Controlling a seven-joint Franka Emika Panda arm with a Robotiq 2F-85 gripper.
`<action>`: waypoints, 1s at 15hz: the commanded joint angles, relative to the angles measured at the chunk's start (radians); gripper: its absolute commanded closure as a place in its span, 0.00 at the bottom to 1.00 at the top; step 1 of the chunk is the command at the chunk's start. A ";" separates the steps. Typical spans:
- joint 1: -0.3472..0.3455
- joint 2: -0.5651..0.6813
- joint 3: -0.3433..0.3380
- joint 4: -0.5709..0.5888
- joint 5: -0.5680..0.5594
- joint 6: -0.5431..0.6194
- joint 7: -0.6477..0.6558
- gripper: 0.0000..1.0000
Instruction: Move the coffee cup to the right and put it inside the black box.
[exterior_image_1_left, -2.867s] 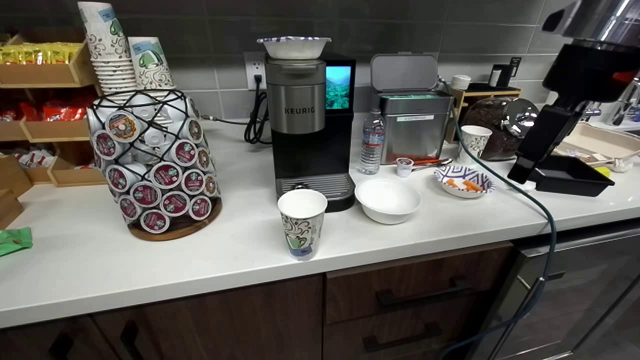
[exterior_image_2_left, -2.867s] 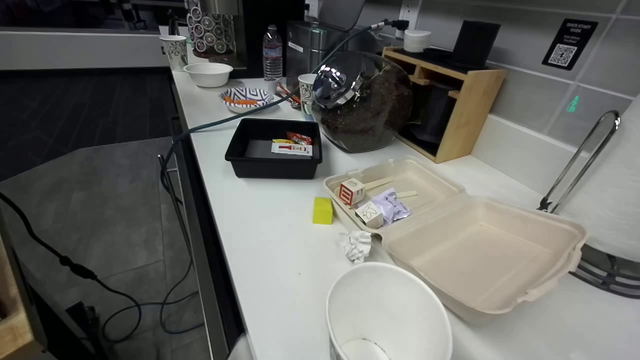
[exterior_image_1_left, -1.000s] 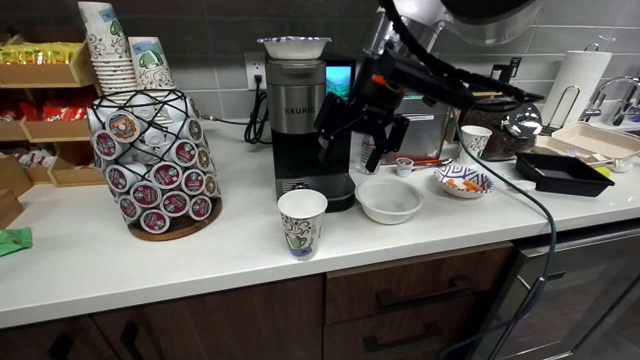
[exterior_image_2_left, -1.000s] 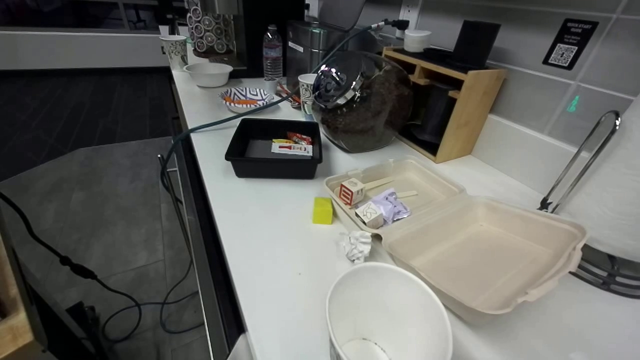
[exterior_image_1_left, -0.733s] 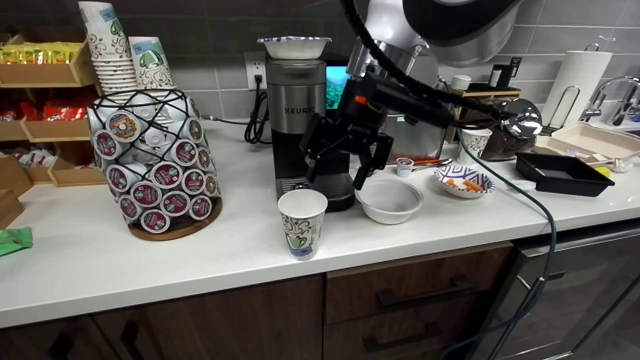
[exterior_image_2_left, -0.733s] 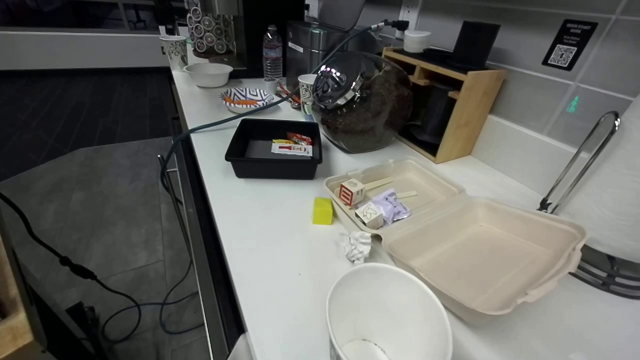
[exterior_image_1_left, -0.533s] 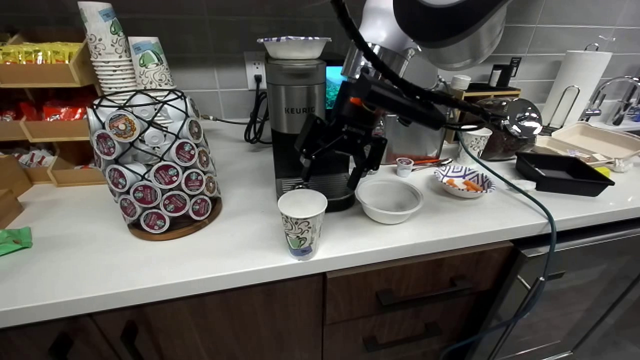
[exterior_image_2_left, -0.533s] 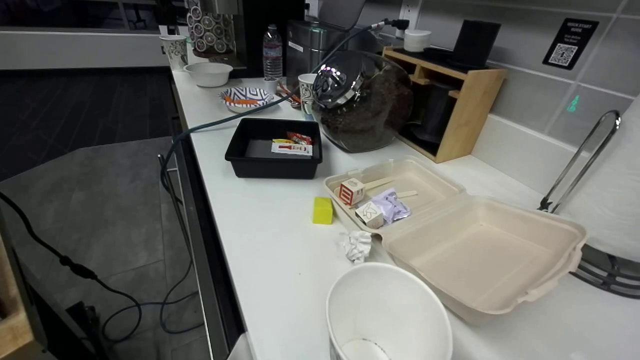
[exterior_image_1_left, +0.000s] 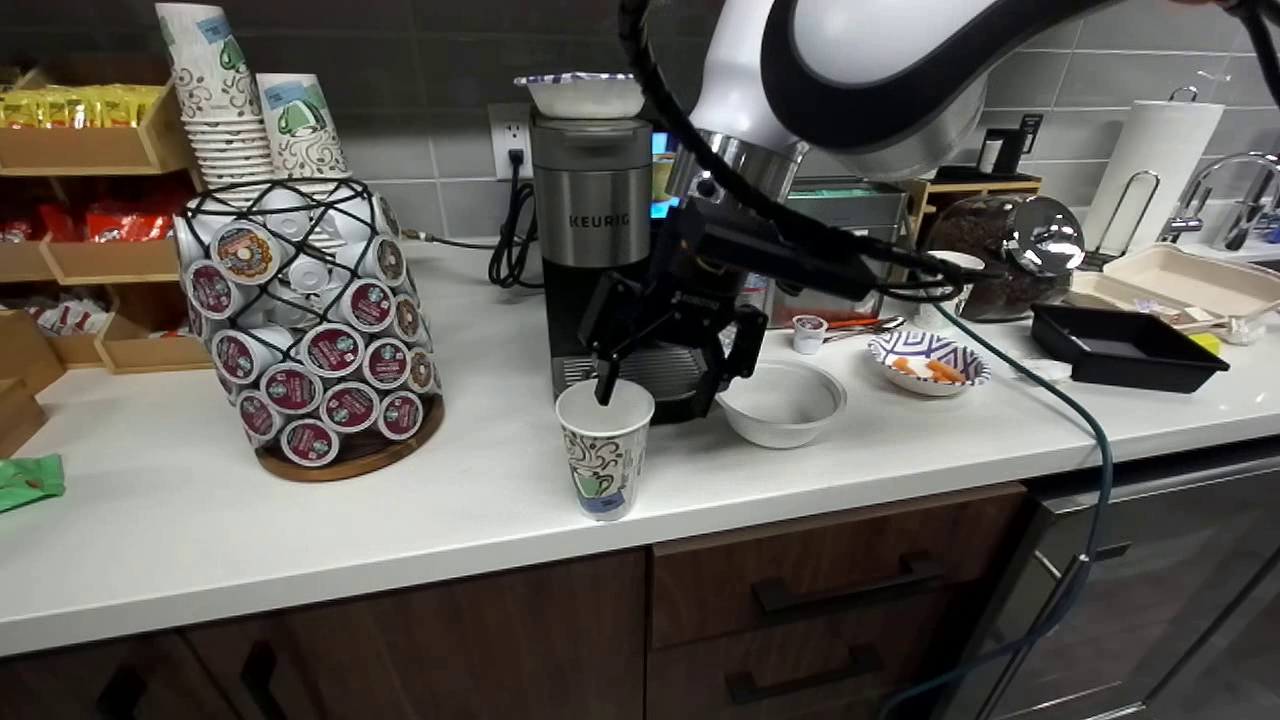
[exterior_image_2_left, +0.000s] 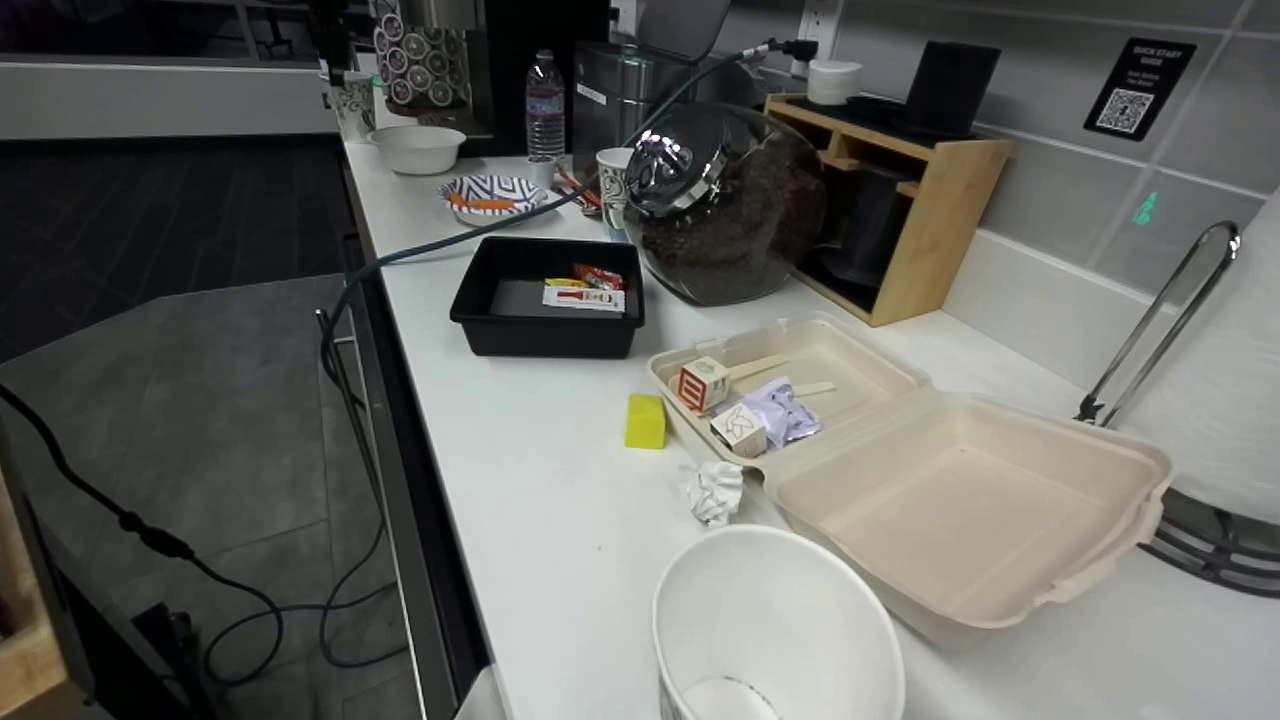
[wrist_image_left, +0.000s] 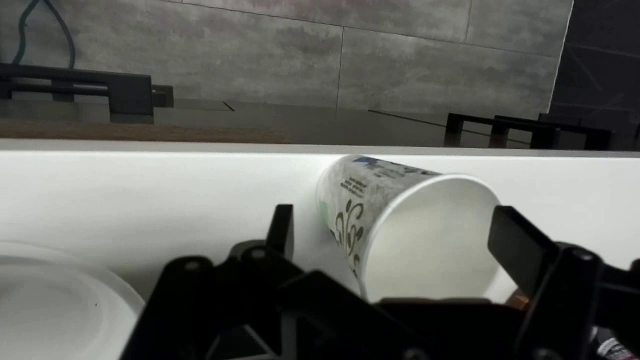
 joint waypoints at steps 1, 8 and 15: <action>0.062 0.017 -0.060 -0.012 -0.038 0.061 0.161 0.00; 0.062 0.000 -0.091 -0.045 -0.088 0.097 0.304 0.00; 0.060 0.005 -0.065 -0.042 -0.080 0.124 0.277 0.66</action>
